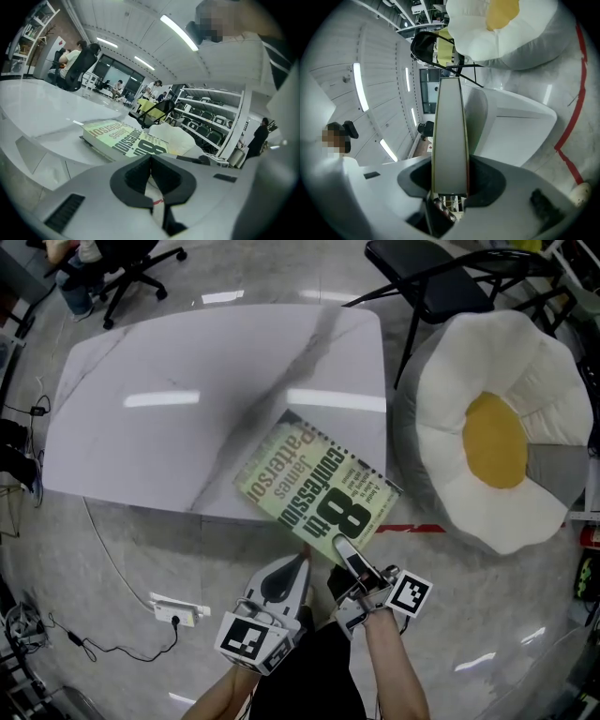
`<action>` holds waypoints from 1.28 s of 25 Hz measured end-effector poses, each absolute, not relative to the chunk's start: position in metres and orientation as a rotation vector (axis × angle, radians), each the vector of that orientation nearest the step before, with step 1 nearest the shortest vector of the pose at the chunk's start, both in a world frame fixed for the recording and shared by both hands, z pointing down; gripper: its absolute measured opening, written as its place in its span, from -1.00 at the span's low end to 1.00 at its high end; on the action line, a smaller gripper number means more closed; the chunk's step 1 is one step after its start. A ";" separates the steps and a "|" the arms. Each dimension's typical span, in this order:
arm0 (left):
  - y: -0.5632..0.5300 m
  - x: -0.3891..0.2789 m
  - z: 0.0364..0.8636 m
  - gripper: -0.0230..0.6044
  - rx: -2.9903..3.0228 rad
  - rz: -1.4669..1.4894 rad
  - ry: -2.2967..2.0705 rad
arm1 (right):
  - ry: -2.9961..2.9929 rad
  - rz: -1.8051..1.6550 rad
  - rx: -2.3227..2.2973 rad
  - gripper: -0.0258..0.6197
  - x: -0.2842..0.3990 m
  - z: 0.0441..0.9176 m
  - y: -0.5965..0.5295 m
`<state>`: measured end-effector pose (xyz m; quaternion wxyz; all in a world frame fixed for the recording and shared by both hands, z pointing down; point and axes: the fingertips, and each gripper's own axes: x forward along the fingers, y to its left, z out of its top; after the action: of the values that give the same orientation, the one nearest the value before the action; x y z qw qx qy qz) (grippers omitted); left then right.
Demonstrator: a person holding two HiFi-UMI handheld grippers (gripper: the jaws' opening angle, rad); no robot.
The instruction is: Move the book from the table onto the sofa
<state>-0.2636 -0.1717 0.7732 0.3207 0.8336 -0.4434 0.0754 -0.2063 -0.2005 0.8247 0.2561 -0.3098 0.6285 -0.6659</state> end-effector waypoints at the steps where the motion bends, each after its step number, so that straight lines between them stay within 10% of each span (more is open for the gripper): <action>1: -0.171 -0.264 0.769 -0.89 2.194 0.199 -1.164 | 1.698 -1.806 -0.837 -0.40 -0.206 0.821 -0.200; 32: -0.155 -0.269 0.433 -0.89 2.256 0.108 -1.233 | 1.668 -1.774 -0.836 -0.40 -0.200 0.502 -0.169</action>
<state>-0.2689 -0.1547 0.4328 0.2801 0.8416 -0.4600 0.0402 -0.2004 -0.1689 0.5017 0.2799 -0.3119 0.6220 -0.6615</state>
